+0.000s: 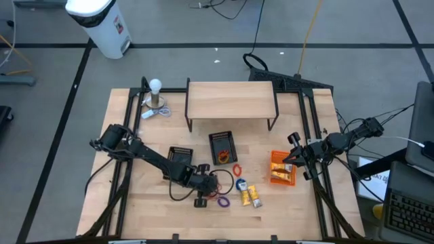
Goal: Pick & Place Office Desk Supplies
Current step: Put the red rubber band into the left black bin
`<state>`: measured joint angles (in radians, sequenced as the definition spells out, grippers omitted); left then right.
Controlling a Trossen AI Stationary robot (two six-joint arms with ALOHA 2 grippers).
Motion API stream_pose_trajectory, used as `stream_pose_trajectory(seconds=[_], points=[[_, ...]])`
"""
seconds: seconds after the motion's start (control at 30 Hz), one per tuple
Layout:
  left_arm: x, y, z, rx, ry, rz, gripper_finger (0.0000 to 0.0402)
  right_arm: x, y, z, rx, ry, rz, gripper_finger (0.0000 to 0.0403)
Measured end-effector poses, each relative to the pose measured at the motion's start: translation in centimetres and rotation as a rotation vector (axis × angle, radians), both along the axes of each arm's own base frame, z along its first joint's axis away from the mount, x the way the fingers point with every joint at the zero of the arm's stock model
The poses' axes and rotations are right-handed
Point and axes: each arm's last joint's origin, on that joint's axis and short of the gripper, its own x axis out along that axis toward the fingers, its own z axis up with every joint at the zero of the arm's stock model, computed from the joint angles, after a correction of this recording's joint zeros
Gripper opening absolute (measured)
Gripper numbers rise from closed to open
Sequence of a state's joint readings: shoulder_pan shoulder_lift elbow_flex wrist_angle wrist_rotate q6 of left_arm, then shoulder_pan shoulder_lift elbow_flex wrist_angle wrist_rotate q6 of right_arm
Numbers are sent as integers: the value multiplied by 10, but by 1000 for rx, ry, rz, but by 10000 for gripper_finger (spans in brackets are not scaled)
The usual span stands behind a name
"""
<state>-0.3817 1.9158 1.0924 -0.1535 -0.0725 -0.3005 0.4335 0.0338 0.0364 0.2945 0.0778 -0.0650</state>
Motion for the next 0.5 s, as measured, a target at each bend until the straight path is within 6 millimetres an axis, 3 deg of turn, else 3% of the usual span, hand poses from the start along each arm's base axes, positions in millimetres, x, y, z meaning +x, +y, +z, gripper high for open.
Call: stream_pose_trajectory(seconds=[0.2,0.4,0.5], points=[[1,1,-2,20,-4,15,80,0,0,0,0,0,0,0],[1,1,-2,23,-2,11,14,0,0,0,1,-1,0,0],[1,1,-2,28,-3,5,7,0,0,0,1,-4,0,0]])
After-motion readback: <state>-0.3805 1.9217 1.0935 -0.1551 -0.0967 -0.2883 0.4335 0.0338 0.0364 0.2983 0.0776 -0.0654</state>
